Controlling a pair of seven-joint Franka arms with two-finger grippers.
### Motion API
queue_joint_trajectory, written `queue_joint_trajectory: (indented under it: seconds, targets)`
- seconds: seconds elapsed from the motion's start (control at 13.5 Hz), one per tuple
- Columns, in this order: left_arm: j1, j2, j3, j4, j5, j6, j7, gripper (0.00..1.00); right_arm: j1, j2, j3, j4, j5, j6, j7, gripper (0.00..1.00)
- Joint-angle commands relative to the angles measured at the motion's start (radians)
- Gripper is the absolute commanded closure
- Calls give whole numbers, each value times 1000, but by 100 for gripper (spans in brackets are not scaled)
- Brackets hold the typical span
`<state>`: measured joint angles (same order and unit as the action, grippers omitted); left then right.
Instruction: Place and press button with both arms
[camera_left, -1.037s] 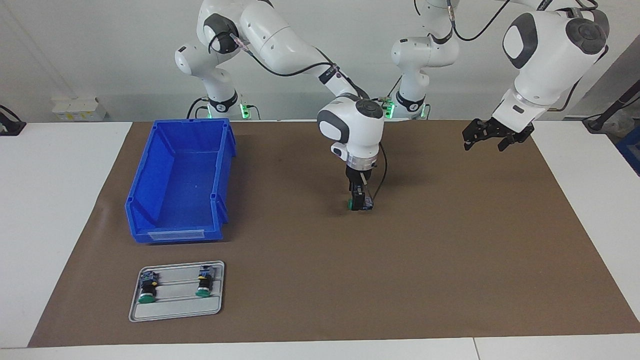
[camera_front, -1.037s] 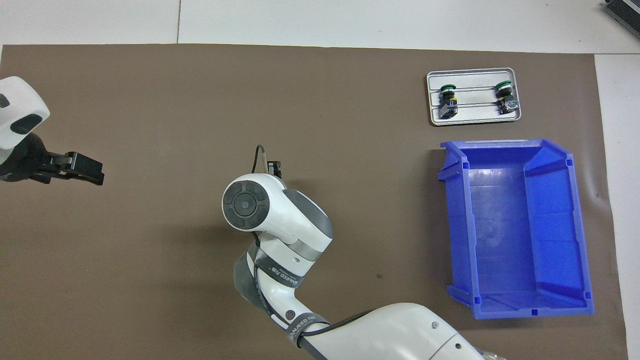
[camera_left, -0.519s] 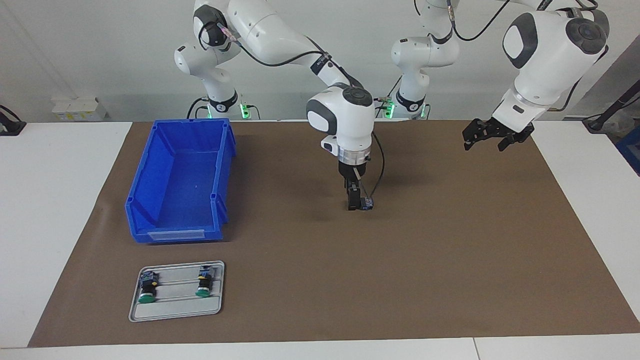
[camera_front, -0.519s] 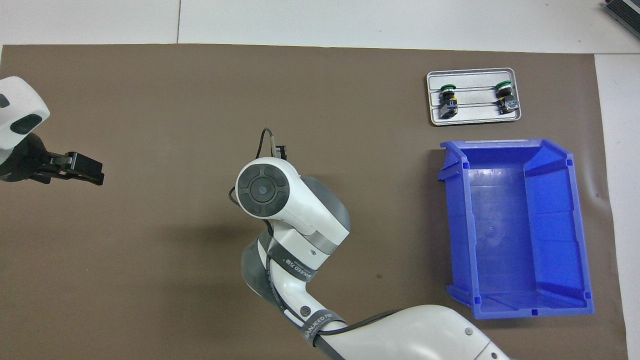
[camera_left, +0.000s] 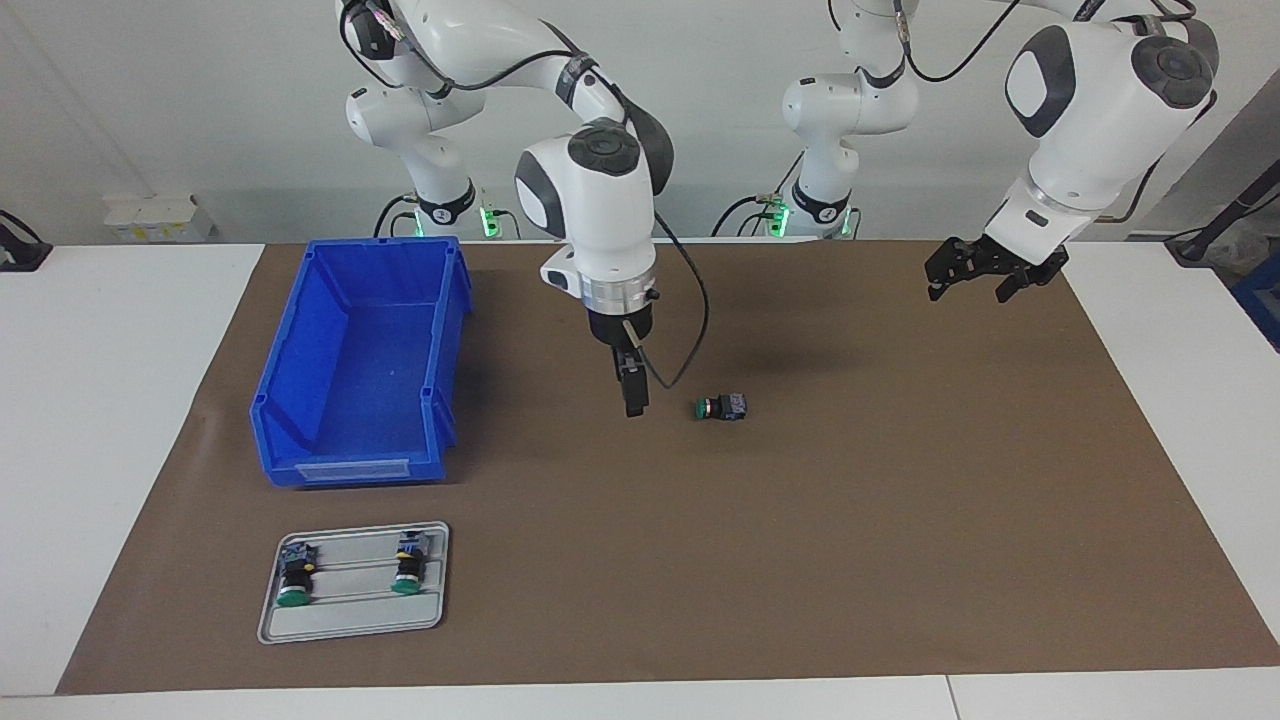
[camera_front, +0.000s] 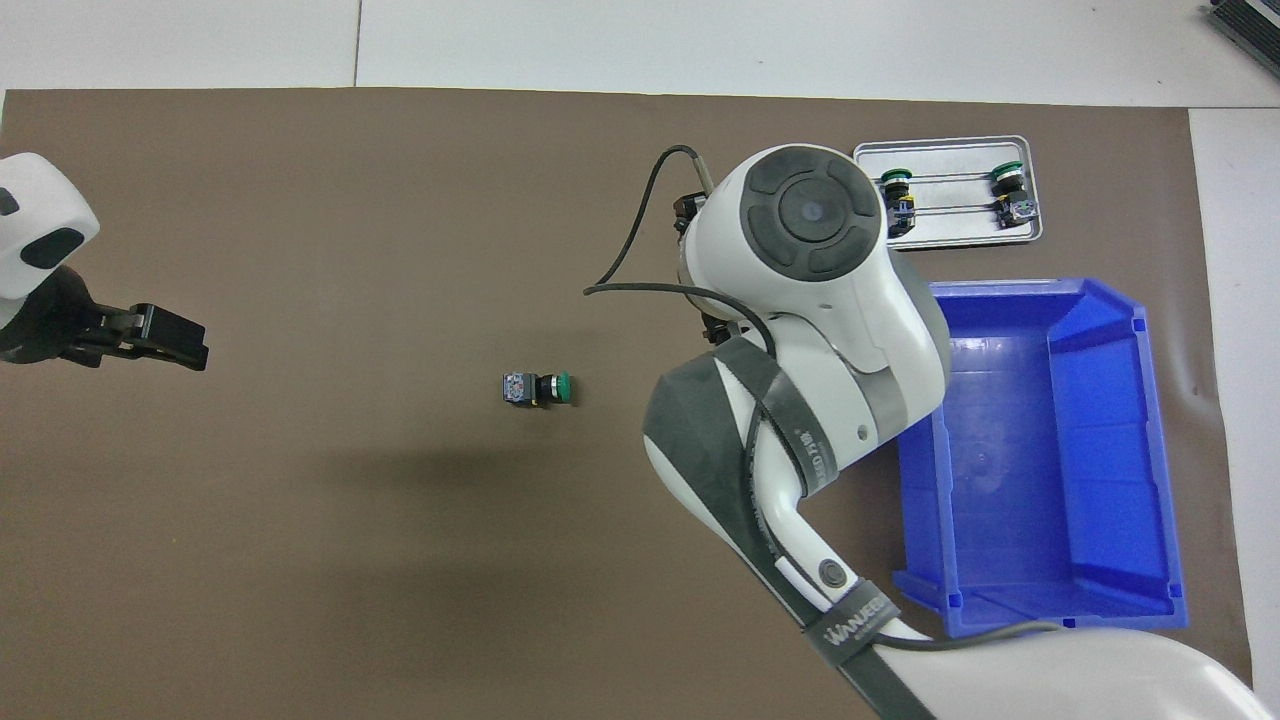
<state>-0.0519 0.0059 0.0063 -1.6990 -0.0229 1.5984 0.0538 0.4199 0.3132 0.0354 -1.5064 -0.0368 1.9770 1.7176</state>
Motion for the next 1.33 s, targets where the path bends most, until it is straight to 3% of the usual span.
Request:
queue_joint_trajectory:
  seconds: [0.0,0.22,0.52,0.81,0.96,1.26]
  targets:
    - [12,-26,-8,-25,-3,-3,4,0,-82,-120,17,-119,60,0,-183,1]
    - [12,-26,-8,-25,-3,-3,4,0,-162,-229,15,-216,63,-13,-428,0]
    - [12,-26,-8,-25,-3,-3,4,0,-265,-302,14,-233,63,-121,-779,0]
    - [12,-26,-8,-25,-3,-3,4,0,-348,-330,8,-225,61,-156,-1146,0]
    - [12,-26,-8,-25,-3,-3,4,0,-368,-327,4,-174,60,-236,-1350,0]
    - [9,-26,-8,-25,-3,-3,3,0,-391,-307,0,-88,23,-331,-1507,0]
